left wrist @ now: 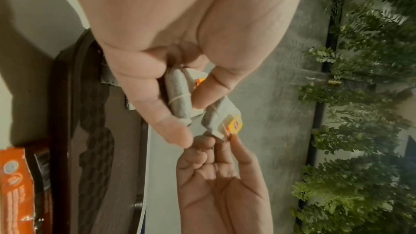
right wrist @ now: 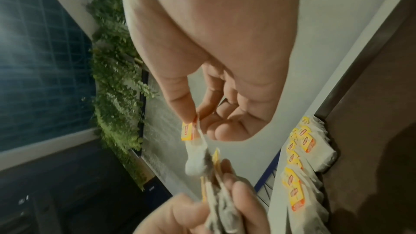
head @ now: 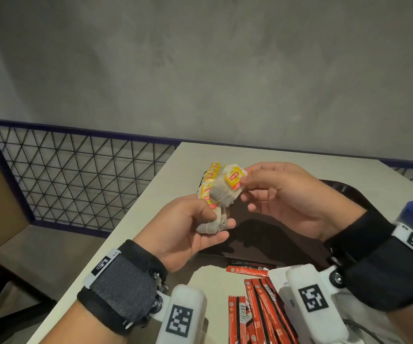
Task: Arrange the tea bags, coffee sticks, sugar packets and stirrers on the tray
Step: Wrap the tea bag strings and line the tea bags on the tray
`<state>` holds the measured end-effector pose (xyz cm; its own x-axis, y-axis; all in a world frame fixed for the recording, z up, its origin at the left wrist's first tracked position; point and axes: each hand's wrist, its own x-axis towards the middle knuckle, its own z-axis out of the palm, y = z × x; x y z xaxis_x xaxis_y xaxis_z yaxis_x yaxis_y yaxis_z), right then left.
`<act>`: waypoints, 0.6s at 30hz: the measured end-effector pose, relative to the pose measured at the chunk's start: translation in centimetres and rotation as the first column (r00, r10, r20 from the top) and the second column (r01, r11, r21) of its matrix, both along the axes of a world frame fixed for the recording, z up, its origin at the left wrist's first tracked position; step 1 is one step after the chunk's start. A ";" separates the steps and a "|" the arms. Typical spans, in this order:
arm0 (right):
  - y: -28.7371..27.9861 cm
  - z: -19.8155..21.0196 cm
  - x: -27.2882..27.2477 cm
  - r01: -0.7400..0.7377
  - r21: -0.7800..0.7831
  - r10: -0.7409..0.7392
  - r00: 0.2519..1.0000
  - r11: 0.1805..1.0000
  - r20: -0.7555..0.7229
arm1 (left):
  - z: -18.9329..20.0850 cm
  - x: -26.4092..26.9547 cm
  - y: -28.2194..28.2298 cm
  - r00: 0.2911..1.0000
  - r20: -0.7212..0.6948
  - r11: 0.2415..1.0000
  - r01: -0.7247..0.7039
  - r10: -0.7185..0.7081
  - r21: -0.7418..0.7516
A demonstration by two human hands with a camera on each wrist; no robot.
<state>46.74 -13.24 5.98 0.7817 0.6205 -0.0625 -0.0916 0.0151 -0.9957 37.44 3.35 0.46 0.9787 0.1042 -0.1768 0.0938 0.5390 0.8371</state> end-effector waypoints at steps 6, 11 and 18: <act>-3.0 -0.3 -1.4 -0.041 0.064 0.043 0.999 0.997 -0.023 | 0.4 -0.3 -0.5 0.999 -0.014 0.999 0.033 -0.034 -0.037; -4.4 -1.5 -2.5 -0.028 -0.062 0.033 0.996 0.998 0.084 | 0.7 -0.5 -1.6 0.998 0.009 0.995 0.059 -0.059 -0.083; -4.7 -2.3 -3.6 0.022 0.013 -0.024 0.986 1.000 0.163 | 0.3 -0.6 -2.6 0.996 0.075 0.993 0.044 -0.052 0.108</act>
<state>43.14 -17.90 3.65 0.7951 0.6020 0.0733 0.0720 0.0263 -0.9971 36.83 0.75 0.76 0.9933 0.0713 -0.0908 0.0500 0.4431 0.8951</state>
